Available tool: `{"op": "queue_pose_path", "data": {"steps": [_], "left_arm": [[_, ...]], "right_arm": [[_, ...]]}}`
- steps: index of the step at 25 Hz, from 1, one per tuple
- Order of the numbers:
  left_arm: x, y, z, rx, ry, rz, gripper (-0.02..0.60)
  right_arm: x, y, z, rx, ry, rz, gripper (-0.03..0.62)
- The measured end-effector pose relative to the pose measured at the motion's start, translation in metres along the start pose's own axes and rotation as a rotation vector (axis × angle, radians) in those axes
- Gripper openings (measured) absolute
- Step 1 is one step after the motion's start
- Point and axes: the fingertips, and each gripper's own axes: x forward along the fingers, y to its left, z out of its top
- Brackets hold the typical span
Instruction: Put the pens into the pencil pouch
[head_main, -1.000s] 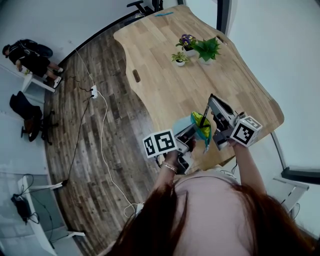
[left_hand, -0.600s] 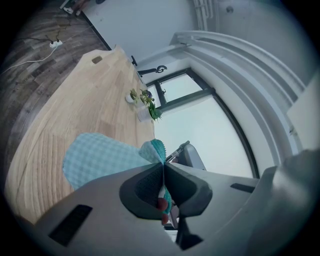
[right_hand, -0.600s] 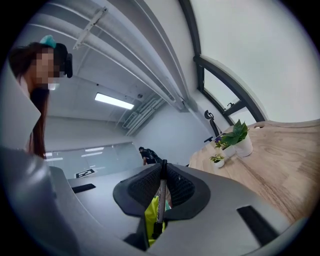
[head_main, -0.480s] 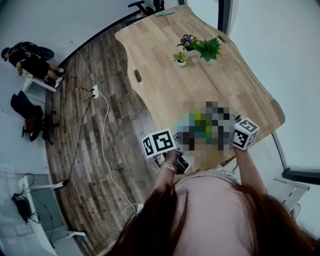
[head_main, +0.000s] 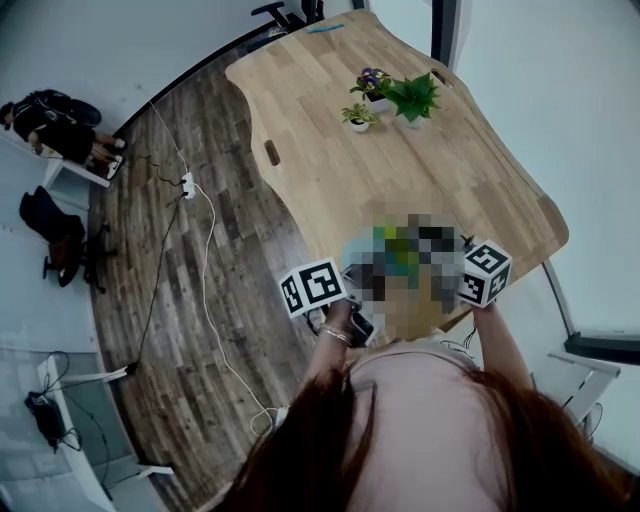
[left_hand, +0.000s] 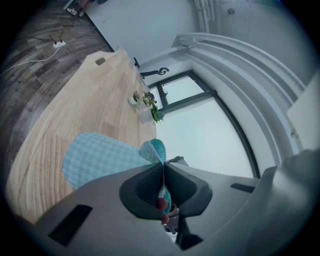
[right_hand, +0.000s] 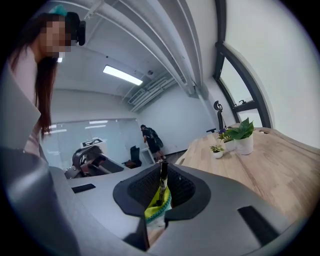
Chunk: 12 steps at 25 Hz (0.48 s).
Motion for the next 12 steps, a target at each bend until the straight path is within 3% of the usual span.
{"op": "queue_pose_path", "data": {"steps": [6, 12], "left_arm": [[0.000, 0.004, 0.000, 0.001, 0.001, 0.009, 0.008], [0.001, 0.007, 0.000, 0.027, 0.007, 0.031, 0.008]], "right_arm": [[0.001, 0.006, -0.013, -0.035, 0.071, 0.016, 0.034], [-0.006, 0.000, 0.001, -0.021, 0.014, -0.024, 0.044]]}}
